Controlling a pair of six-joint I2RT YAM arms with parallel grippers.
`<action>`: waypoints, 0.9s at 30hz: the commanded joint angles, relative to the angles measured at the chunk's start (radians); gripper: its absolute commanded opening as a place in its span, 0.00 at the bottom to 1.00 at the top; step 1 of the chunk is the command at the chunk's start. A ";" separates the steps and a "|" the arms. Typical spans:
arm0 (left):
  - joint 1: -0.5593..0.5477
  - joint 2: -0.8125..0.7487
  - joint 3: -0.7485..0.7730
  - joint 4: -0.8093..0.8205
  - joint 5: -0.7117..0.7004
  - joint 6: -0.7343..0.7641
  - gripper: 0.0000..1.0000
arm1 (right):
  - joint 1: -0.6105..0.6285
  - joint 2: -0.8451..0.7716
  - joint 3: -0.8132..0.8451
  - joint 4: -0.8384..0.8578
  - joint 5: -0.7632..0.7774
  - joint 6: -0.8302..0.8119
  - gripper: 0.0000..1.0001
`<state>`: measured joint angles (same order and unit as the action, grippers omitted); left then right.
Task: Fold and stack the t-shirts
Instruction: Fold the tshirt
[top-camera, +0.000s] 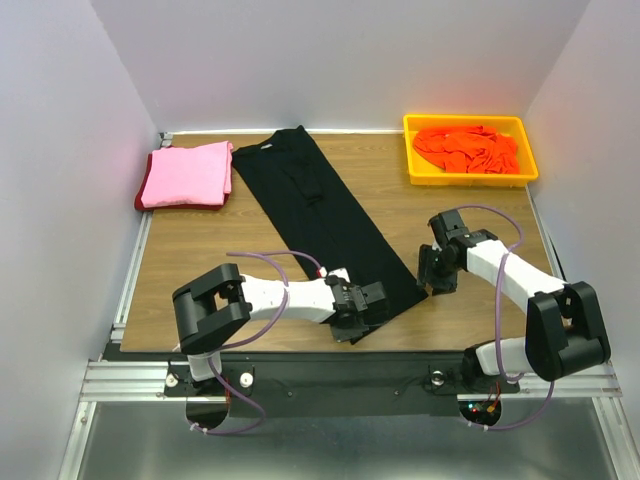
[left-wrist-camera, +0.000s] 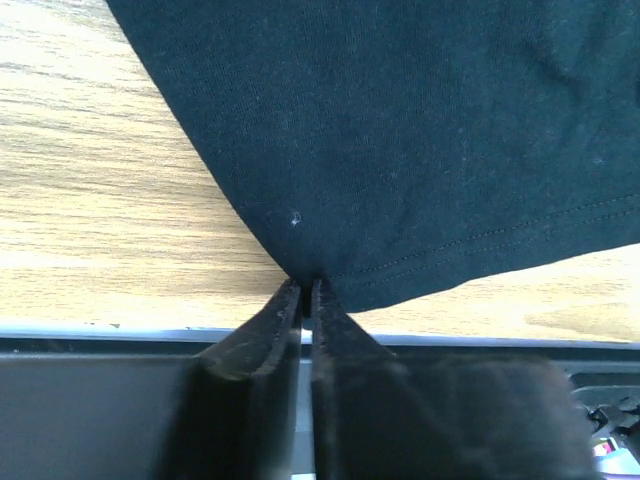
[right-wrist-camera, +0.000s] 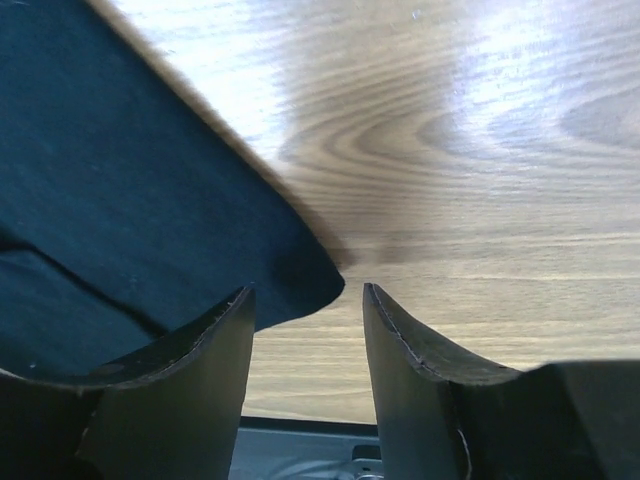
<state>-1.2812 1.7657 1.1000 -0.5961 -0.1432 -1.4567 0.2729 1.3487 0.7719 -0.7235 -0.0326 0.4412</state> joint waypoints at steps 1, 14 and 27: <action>-0.009 -0.009 -0.057 -0.030 0.022 0.004 0.05 | -0.008 -0.016 -0.003 0.022 0.026 0.002 0.52; -0.010 0.002 -0.048 -0.031 0.028 0.050 0.00 | -0.008 0.027 -0.010 0.061 0.026 -0.009 0.50; -0.010 -0.008 -0.078 -0.021 0.028 0.076 0.00 | -0.008 0.064 -0.020 0.099 -0.004 -0.013 0.40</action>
<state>-1.2808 1.7416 1.0660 -0.5495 -0.1387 -1.4052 0.2729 1.4029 0.7547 -0.6651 -0.0322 0.4358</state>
